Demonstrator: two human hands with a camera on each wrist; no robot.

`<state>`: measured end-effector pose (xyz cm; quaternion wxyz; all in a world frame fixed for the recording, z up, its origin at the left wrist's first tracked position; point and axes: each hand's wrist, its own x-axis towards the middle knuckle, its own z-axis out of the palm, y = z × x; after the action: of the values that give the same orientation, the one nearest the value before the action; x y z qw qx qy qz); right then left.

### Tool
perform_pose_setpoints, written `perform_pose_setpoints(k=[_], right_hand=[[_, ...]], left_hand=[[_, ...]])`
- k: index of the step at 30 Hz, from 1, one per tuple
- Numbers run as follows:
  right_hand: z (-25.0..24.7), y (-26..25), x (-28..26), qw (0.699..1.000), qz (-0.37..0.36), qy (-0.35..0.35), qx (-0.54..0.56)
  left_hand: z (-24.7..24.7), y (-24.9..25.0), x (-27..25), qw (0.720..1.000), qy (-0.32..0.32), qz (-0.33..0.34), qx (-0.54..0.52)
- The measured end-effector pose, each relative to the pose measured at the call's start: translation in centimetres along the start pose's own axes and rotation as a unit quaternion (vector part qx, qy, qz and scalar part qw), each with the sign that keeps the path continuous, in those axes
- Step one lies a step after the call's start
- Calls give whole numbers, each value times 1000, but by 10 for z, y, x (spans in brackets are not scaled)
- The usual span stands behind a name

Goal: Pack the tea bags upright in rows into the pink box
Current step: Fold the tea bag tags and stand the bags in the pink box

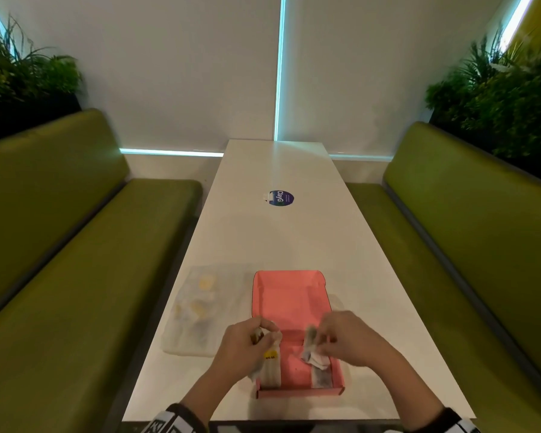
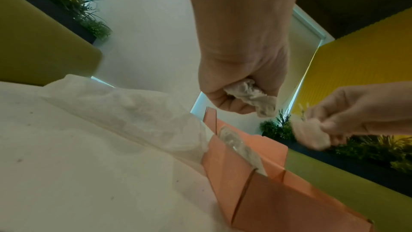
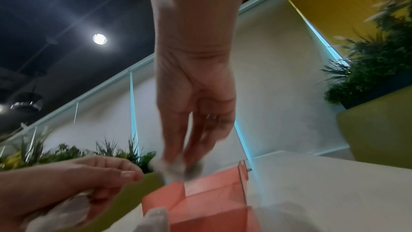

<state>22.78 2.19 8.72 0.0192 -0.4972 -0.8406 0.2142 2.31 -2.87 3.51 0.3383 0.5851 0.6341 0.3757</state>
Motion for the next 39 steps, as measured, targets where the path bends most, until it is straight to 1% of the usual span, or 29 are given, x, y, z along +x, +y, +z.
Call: perform_pose_setpoints(k=[1,2,4,5,6,8,10,12,15,18,20,22,25,27,32,34,37,38,39], right_hand=[[-1,-4,-1,999,-1,-37,0],[-2,-6,-2,1000,10,-24,-1],[-4,-10,-3,998,39,54,-3],[-5,-11,-3,997,38,69,4],[-6,-12,-2,997,29,66,27],[-8,-16,-2,997,5,45,69],[-10,-19,-3,996,-14,38,83],[-11,-21,-3,995,-33,36,93],[-12,-24,-4,989,-39,57,134],[-10,-22,-3,968,-3,114,221],[-8,-22,-3,953,19,132,271],[-7,-22,-4,946,23,127,297],[-6,-25,-8,937,19,93,337],[-4,-26,-8,936,22,74,344],[-6,-29,-9,938,18,49,344],[-6,-30,-8,933,31,65,352],[-3,-26,-4,908,73,125,393],[-2,-25,-4,902,75,124,406],[0,-24,-4,899,72,109,418]], left_hand=[[-1,2,0,1000,5,13,-1],[-1,3,1,1000,10,28,-1],[-1,4,2,998,14,58,-8],[-1,5,3,998,9,69,-12],[-1,6,3,997,-3,75,-13],[-1,11,2,996,-43,73,-20],[2,16,2,993,-88,53,-51],[5,18,-1,991,-103,43,-74],[6,19,-3,995,-68,52,-54],[5,18,-2,997,-44,44,-55],[5,17,-2,995,-45,30,-82],[4,17,-3,993,-49,21,-105],[2,19,-4,989,-62,22,-131],[2,21,-5,987,-70,20,-147],[3,24,-4,990,-55,41,-125],[4,22,-3,992,-48,40,-113],[4,18,-1,992,-34,33,-121],[4,18,-1,991,-28,35,-127],[4,17,-1,990,-22,39,-131]])
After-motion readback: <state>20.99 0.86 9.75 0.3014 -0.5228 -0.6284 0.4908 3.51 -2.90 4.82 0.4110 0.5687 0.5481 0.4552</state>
